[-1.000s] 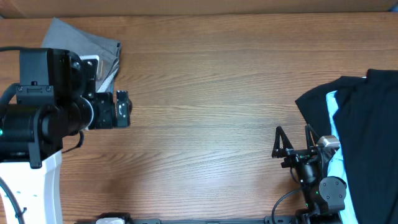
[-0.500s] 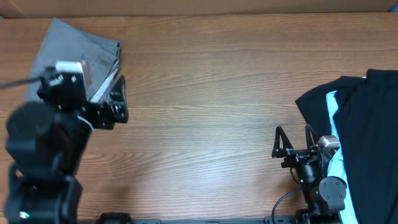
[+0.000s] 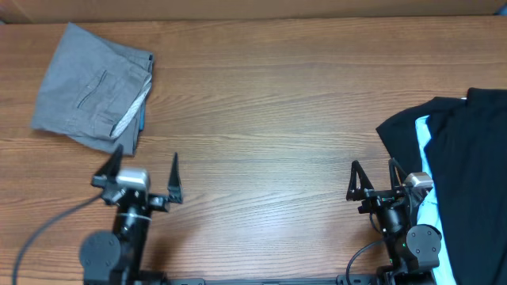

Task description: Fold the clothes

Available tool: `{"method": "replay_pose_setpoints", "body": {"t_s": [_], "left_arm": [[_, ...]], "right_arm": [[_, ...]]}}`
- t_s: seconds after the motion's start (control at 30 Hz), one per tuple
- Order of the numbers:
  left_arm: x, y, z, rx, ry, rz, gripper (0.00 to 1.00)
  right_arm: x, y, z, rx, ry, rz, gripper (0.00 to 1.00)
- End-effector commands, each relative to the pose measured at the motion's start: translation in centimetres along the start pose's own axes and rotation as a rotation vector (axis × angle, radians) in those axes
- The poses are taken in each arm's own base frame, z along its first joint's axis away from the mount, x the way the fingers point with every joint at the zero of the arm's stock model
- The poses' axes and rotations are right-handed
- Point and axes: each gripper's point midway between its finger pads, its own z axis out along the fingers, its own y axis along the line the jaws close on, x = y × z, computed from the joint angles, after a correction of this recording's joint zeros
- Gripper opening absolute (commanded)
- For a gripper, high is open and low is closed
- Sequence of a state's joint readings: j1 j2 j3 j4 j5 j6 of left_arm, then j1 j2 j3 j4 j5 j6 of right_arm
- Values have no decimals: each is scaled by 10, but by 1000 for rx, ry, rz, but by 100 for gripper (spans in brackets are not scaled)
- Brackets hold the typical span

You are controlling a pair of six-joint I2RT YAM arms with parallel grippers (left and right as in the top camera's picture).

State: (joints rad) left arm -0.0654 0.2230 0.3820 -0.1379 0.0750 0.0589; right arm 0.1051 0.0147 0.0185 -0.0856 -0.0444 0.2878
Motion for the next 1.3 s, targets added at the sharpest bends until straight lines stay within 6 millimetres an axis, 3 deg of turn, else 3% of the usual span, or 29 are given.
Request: {"method": "replay_pose_setpoints", "body": {"t_s": [0.0,0.23,0.4,0.63,1.27], "left_arm": [[16,-3,-9,-3,-64,19,100],[53,-5,-3,-11,-76,18,100],[91,-3,4,-42,-14,15,100],[117,-2,3,-47,93,17,100],[118,-4,3,-39,97,16,100]], "right_arm": [[0,-3,0,9,-12,-1,100],[0,-3,0,9,-12,-1,100],[0,-3,0,9,-12,-1,100],[0,-3,0,9,-12,-1,100],[0,-3,0,9,-12,-1,100]]}}
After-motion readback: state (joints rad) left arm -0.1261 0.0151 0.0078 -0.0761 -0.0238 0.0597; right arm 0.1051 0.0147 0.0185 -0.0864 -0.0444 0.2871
